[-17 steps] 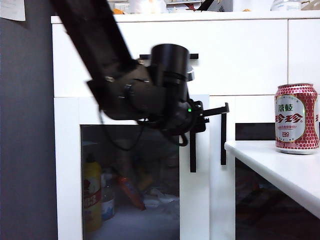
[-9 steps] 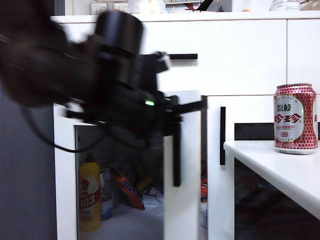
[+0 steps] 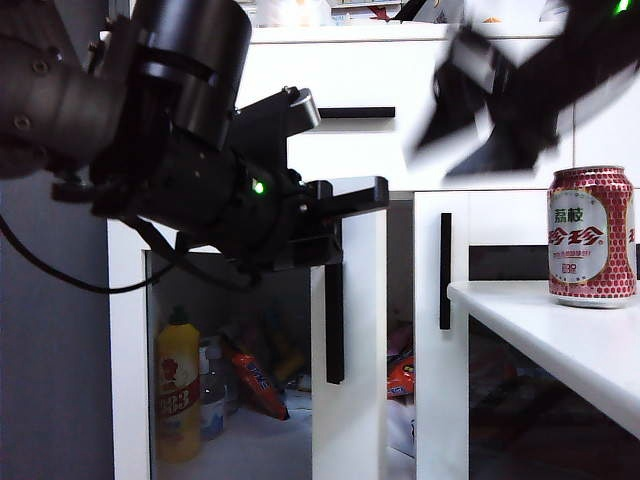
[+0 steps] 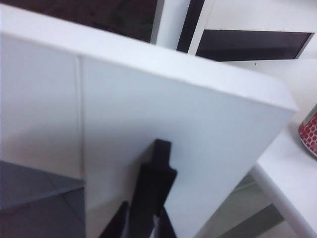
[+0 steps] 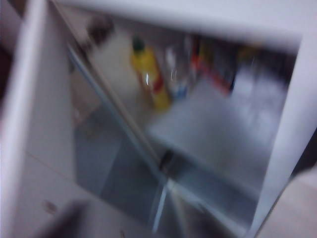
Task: Open the left door of the white cabinet, pick up a can of beverage from the table on the right, place it inside the cabinet, and finally close the cabinet door.
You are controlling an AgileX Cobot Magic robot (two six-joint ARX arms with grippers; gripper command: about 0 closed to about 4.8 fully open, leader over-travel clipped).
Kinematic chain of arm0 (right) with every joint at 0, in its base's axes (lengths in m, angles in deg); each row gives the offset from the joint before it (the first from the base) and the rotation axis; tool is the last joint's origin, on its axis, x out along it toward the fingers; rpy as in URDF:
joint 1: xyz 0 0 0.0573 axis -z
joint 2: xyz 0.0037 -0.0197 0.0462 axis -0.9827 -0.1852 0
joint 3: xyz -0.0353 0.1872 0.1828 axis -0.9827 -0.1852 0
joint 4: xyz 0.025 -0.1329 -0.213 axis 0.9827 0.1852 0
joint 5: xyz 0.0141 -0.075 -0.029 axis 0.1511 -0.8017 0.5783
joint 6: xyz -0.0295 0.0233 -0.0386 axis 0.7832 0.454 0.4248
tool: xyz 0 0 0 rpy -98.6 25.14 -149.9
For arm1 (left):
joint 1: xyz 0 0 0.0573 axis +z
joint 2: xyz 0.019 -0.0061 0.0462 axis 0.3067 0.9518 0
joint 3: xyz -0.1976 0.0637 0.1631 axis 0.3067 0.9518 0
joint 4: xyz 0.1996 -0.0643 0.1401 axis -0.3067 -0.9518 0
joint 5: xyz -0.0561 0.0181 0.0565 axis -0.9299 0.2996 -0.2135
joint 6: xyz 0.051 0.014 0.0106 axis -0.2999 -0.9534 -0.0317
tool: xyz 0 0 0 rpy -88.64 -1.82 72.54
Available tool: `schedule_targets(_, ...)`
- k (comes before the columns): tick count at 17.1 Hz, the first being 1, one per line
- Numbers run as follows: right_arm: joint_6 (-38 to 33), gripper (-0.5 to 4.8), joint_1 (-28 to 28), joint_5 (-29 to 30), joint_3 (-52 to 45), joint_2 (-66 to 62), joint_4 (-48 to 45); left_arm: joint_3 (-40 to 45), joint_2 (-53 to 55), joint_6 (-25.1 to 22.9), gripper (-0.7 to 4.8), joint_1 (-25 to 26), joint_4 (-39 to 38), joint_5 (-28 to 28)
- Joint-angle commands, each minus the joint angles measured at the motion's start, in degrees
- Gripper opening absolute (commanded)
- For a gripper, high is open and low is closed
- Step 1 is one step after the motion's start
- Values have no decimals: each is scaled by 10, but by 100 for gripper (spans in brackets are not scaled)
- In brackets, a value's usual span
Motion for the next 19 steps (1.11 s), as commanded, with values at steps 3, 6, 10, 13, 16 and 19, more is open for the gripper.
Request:
schedule_targets(3,-9,-6,-6,78,2,-55,-9,12,-45,19,-5,3,100,30)
schedule_targets(6,-11,-6,-38,141,2,-71,0,19,-48,19,-5,3,103,30)
schedule_targets(10,-11,-6,-49,198,2,-75,13,49,-85,19,-5,-9,104,10)
schedule_targets(13,-14,-6,-65,218,2,-75,18,78,-137,19,-5,-9,105,11)
schedule_targets(16,-17,-6,-108,218,2,-80,15,102,-181,19,-5,-9,110,-10)
schedule_targets(19,-17,-6,-125,227,2,-81,16,145,-264,19,-5,-8,118,-2)
